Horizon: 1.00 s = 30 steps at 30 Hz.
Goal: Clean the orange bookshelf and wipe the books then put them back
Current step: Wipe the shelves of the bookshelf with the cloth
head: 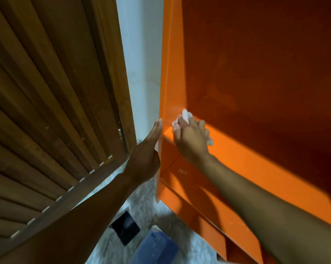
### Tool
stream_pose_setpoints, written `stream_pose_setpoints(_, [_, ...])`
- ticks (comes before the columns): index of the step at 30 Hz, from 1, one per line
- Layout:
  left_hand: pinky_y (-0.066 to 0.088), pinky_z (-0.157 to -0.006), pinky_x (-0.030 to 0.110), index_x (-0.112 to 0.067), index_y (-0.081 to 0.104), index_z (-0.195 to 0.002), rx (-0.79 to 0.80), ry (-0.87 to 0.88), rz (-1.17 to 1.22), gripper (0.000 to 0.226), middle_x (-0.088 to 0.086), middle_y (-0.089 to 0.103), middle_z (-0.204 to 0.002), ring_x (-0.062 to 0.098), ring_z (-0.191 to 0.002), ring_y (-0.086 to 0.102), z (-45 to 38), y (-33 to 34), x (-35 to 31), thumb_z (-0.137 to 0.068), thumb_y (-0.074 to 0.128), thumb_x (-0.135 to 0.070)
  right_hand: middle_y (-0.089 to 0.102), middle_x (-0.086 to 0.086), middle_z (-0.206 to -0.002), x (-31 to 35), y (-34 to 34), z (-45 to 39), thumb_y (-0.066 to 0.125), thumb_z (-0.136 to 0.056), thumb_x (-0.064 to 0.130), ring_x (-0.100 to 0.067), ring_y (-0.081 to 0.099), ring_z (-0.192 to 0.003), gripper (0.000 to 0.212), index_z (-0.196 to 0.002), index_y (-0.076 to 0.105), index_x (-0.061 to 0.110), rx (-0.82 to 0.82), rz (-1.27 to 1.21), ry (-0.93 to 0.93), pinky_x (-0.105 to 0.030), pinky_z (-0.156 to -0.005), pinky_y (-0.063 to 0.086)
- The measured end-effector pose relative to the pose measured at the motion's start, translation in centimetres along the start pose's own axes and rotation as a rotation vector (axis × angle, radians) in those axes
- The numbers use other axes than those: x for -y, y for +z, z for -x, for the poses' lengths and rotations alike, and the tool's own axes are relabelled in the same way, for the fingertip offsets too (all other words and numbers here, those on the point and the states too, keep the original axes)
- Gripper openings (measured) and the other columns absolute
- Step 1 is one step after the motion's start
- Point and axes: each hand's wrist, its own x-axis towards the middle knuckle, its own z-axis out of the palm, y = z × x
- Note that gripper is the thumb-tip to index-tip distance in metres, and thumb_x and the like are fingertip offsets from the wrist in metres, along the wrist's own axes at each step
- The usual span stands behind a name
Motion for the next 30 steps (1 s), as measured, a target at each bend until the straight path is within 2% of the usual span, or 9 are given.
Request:
stream_pose_setpoints(3, [0.034,-0.107,0.013,-0.013,0.021,-0.157,-0.034,-0.069,0.047,0.062,0.004,0.036,-0.156,0.008,-0.130,0.048,0.0,-0.1,-0.6,-0.095,0.029,-0.020,0.051,-0.010,-0.144,0.9,0.4,4.0,0.056,-0.093,0.020,-0.035,0.052,-0.102,0.037,-0.130,0.057,0.021,-0.111,0.113,-0.256,-0.040,-0.074,0.039])
stream_pose_setpoints(5, [0.024,-0.110,0.006,-0.010,0.021,-0.156,-0.047,-0.065,0.044,0.062,0.001,0.031,-0.157,0.005,-0.141,0.033,0.0,0.0,-0.9,-0.095,0.031,-0.017,0.056,-0.006,-0.136,0.0,0.1,5.5,0.055,-0.087,0.010,-0.034,0.054,-0.096,0.044,-0.129,0.057,0.025,-0.089,0.173,-0.456,-0.039,-0.071,0.037])
stream_pose_setpoints(8, [0.016,-0.112,0.003,-0.004,0.019,-0.155,-0.025,-0.039,0.035,0.064,0.008,0.021,-0.161,0.013,-0.150,0.018,0.8,0.9,-0.9,-0.093,0.033,-0.009,0.058,-0.008,-0.111,-2.6,-1.3,6.9,0.066,-0.088,0.017,-0.036,0.055,-0.084,0.036,-0.122,0.062,0.026,-0.180,0.133,-0.619,-0.040,-0.072,0.047])
stream_pose_setpoints(10, [0.018,-0.111,0.004,-0.007,0.015,-0.157,0.023,-0.037,0.056,0.071,0.011,0.018,-0.164,0.008,-0.149,0.016,2.0,2.0,-0.7,-0.090,0.038,0.005,0.058,-0.005,-0.113,-5.1,-2.2,8.1,0.059,-0.092,0.019,-0.033,0.049,-0.093,0.023,-0.113,0.068,0.020,-0.166,0.278,-0.748,-0.044,-0.076,0.041])
stream_pose_setpoints(12, [0.024,-0.110,0.006,-0.013,0.011,-0.158,0.074,-0.042,0.086,0.081,0.009,0.015,-0.165,0.007,-0.149,0.017,3.6,3.5,-0.1,-0.088,0.041,0.014,0.061,-0.002,-0.120,-7.6,-3.1,10.1,0.050,-0.093,0.016,-0.033,0.049,-0.107,0.025,-0.106,0.071,0.016,-0.072,0.500,-0.830,-0.045,-0.082,0.036])
stream_pose_setpoints(16, [0.022,-0.104,-0.002,-0.014,0.008,-0.159,0.155,-0.032,0.049,0.081,0.007,0.012,-0.166,0.018,-0.152,0.015,6.9,7.4,0.1,-0.091,0.046,0.010,0.064,-0.004,-0.122,-11.8,-6.1,15.2,0.042,-0.087,0.013,-0.034,0.046,-0.111,0.028,-0.094,0.069,0.014,-0.035,0.609,-0.786,-0.049,-0.086,0.034])
stream_pose_setpoints(21, [0.045,-0.097,0.038,-0.018,0.004,-0.157,0.333,-0.039,-0.005,0.082,0.009,0.011,-0.165,0.013,-0.146,0.016,9.7,11.9,-1.6,-0.091,0.047,0.006,0.055,-0.003,-0.128,-17.5,-10.0,20.8,0.047,-0.087,0.016,-0.033,0.046,-0.111,0.023,-0.091,0.070,0.018,0.020,0.646,-0.772,-0.048,-0.084,0.035])
stream_pose_setpoints(26, [0.053,-0.085,0.037,-0.024,-0.004,-0.158,0.503,-0.055,-0.046,0.086,0.007,0.004,-0.166,0.025,-0.150,0.019,11.3,16.1,-2.5,-0.092,0.046,-0.001,0.054,-0.005,-0.130,-23.2,-12.8,27.2,0.044,-0.091,0.010,-0.032,0.048,-0.110,0.019,-0.088,0.062,0.017,-0.021,0.650,-0.670,-0.047,-0.085,0.035])
stream_pose_setpoints(30, [0.042,-0.108,0.041,-0.023,-0.003,-0.158,0.592,-0.080,-0.016,0.085,0.009,0.005,-0.166,0.024,-0.153,0.009,12.2,19.0,-2.7,-0.090,0.045,-0.001,0.056,-0.010,-0.125,-23.3,-10.8,30.5,0.054,-0.091,0.010,-0.031,0.049,-0.099,0.008,-0.096,0.053,0.016,-0.054,0.592,-0.588,-0.044,-0.075,0.034])
